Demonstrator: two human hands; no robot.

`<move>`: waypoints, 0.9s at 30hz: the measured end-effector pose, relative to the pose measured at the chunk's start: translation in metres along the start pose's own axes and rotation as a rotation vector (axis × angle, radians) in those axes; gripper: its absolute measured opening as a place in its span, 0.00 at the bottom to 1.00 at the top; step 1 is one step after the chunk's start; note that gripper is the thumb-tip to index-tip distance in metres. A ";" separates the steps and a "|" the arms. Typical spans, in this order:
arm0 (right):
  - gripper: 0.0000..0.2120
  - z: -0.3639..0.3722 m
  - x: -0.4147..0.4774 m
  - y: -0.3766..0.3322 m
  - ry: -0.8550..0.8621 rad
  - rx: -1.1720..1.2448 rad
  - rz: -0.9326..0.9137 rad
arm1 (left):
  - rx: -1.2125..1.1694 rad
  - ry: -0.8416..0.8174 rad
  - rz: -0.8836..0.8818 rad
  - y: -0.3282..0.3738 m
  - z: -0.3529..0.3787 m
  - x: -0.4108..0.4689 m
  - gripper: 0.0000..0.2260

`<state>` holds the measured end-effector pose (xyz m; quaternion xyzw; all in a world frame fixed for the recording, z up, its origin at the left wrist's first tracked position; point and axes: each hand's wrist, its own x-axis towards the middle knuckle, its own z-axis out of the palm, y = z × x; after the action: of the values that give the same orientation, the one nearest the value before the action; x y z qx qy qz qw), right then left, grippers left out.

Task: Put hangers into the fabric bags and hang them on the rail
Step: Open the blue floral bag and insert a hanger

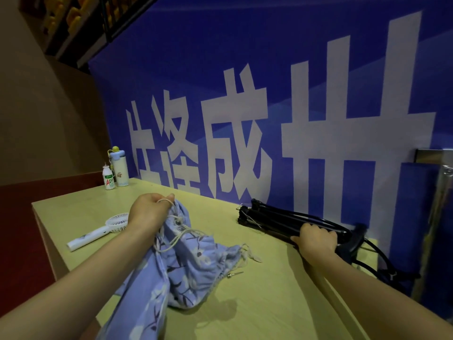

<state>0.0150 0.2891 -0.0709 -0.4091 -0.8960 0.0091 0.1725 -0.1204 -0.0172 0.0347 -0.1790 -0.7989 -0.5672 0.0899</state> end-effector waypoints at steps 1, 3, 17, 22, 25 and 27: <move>0.17 0.001 -0.001 0.001 0.012 -0.013 -0.009 | 0.003 0.001 -0.003 0.000 -0.001 0.000 0.18; 0.17 0.001 -0.003 0.003 0.036 -0.027 -0.038 | 0.010 0.005 -0.010 0.003 -0.005 -0.002 0.18; 0.19 -0.115 -0.050 -0.007 0.440 0.056 -0.268 | 0.448 0.025 0.190 0.049 -0.099 -0.057 0.11; 0.17 -0.153 -0.082 -0.028 0.553 0.230 -0.448 | 0.570 0.218 0.208 0.065 -0.140 -0.083 0.10; 0.17 -0.167 -0.100 -0.038 0.573 0.307 -0.593 | 0.368 0.336 0.099 0.067 -0.162 -0.086 0.13; 0.17 -0.175 -0.112 -0.043 0.571 0.349 -0.698 | 0.234 0.378 0.021 0.065 -0.175 -0.086 0.15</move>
<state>0.1062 0.1564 0.0665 -0.0351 -0.8817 -0.0118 0.4703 -0.0264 -0.1779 0.1214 -0.0661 -0.8262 -0.4933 0.2640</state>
